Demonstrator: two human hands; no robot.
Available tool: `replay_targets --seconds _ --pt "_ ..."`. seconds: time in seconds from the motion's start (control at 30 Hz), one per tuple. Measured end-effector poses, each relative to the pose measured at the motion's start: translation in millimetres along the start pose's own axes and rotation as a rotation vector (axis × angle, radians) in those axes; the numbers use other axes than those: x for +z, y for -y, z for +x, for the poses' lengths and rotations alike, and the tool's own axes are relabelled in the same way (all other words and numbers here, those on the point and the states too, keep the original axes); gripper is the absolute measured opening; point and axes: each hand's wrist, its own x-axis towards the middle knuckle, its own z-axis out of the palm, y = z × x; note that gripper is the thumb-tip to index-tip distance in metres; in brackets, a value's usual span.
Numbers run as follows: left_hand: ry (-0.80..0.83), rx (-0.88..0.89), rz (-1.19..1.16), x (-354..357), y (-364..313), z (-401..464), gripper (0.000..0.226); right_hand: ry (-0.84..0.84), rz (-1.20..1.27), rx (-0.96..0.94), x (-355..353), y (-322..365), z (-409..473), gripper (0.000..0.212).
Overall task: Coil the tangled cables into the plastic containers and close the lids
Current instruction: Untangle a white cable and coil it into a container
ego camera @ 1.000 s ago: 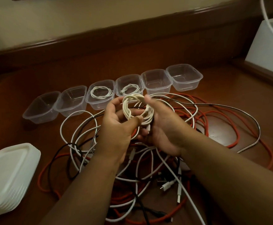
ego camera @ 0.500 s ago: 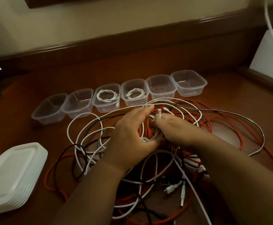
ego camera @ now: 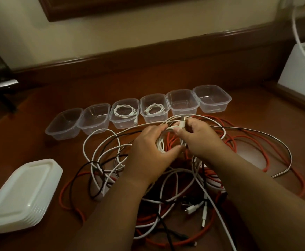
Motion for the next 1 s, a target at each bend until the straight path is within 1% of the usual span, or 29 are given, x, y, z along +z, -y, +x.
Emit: replay_targets --seconds 0.07,0.13,0.17,0.23,0.3,0.37,0.47,0.53,0.6,0.7,0.77,0.9,1.0 --pt "-0.003 -0.085 -0.061 -7 -2 1 0.061 -0.069 -0.008 -0.006 -4 1 -2 0.012" --pt "-0.034 -0.166 -0.103 -16 -4 6 0.045 -0.11 0.028 0.004 -7 4 -2 0.007" --pt "-0.042 -0.208 -0.088 -19 -1 11 0.037 -0.125 0.04 -0.001 -8 6 -1 0.006" --pt "-0.02 -0.259 0.003 -25 8 27 0.028 -0.142 0.004 -0.024 -11 15 5 0.008" --pt "0.021 -0.242 0.093 -29 21 46 0.025 -0.163 -0.042 -0.057 -14 24 19 0.009" --pt "0.077 -0.184 0.196 -29 35 64 0.025 -0.205 -0.088 -0.093 -18 29 42 0.008" --pt "0.153 -0.08 0.411 -24 58 83 0.036 -0.239 -0.21 -0.138 -22 30 79 0.008" --pt "0.199 -0.021 0.523 -18 68 88 0.046 -0.205 -0.241 -0.163 -18 29 102 0.009" --pt "0.209 -0.006 0.566 -12 76 88 0.05 -0.184 -0.277 -0.18 -10 29 122 0.01" --pt "0.145 0.018 0.562 -1 89 84 0.051 -0.165 -0.385 -0.226 3 33 147 0.015" --pt "0.111 0.018 0.519 2 96 83 0.05 -0.116 -0.486 -0.241 12 34 161 0.022" --pt "0.085 0.025 0.489 1 101 84 0.049 0.02 -0.768 -0.197 30 32 187 0.029" --pt "0.113 0.039 0.515 2 102 84 0.054 0.165 -0.866 -0.104 37 36 200 0.032"
